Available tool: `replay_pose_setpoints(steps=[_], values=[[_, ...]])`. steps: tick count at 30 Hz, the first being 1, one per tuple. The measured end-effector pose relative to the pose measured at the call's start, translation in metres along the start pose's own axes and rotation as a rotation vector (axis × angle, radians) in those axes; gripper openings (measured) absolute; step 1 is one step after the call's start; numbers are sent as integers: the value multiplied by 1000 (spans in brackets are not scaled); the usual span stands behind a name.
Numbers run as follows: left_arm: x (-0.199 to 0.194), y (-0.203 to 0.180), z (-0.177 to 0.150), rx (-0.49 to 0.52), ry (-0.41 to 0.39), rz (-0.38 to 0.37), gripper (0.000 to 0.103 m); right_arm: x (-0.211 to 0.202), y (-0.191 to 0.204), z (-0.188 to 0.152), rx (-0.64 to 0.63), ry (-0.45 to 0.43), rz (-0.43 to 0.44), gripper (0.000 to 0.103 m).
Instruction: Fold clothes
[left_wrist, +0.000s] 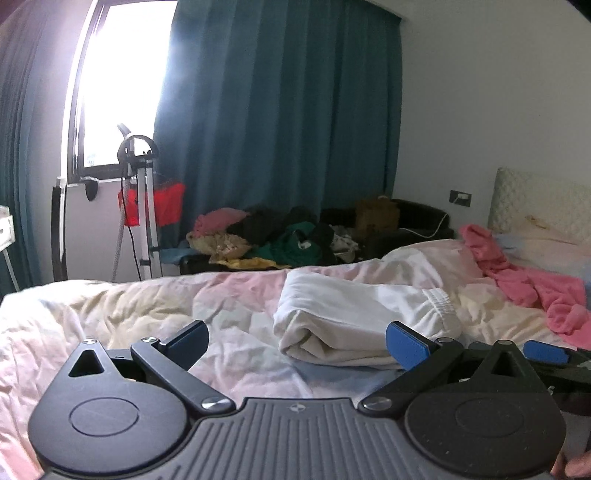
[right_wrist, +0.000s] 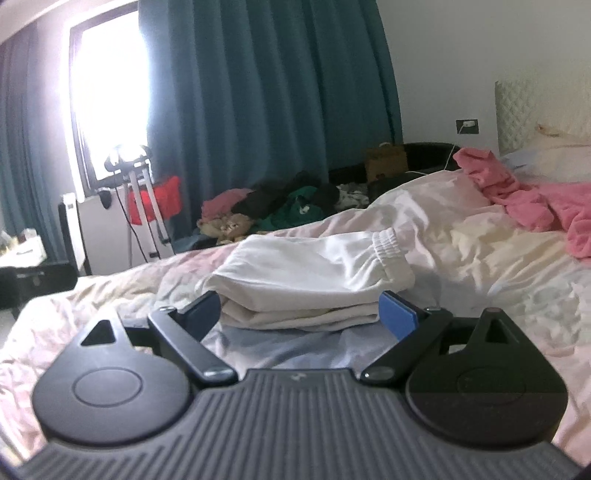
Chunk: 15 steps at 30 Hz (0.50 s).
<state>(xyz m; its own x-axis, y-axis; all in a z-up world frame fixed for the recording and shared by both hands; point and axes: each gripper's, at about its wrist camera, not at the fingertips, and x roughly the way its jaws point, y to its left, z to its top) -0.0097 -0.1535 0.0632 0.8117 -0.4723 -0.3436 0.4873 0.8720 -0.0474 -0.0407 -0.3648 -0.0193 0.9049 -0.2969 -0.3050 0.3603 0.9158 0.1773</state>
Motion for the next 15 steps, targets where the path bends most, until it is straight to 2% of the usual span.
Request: replay_pose_setpoints(steps=[3,15], values=[[1,-2,-2,-8,-2,-18,103,-2,3,-2,-19,2,5,94],[-2,-11,-3,19,-1,-11,103,0,1,-3,-10,20,4,94]])
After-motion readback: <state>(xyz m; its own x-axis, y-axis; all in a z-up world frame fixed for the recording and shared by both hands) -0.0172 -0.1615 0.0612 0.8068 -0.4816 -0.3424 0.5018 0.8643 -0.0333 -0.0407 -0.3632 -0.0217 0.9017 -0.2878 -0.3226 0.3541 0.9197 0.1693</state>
